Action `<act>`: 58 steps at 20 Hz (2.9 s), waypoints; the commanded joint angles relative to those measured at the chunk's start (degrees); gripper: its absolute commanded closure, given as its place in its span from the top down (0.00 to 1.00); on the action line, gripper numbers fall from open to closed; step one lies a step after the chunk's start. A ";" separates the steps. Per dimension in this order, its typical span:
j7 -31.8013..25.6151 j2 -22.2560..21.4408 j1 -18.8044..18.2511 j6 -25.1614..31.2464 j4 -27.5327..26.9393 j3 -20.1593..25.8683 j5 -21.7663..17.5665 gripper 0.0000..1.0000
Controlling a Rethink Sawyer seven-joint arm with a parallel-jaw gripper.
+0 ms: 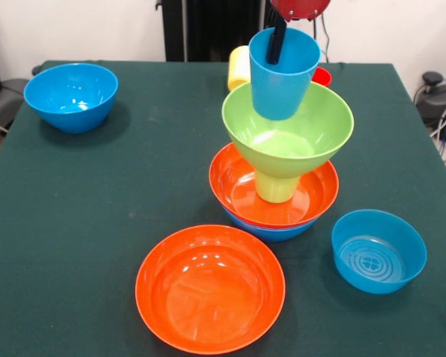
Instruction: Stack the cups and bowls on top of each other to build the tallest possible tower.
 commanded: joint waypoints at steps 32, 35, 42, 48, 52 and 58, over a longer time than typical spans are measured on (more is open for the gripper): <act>6.41 6.25 4.45 -4.98 -0.61 -2.31 0.87 0.00; 7.19 6.60 5.35 -6.23 -0.12 -3.07 1.10 0.00; 7.78 8.09 7.04 -8.36 -0.06 -4.73 2.28 0.00; 5.60 8.86 6.27 -11.86 1.62 -4.70 3.39 0.00; 4.98 8.93 6.09 -12.28 2.00 -4.49 4.25 0.00; 3.39 9.27 5.48 -12.83 2.46 -4.07 4.98 0.00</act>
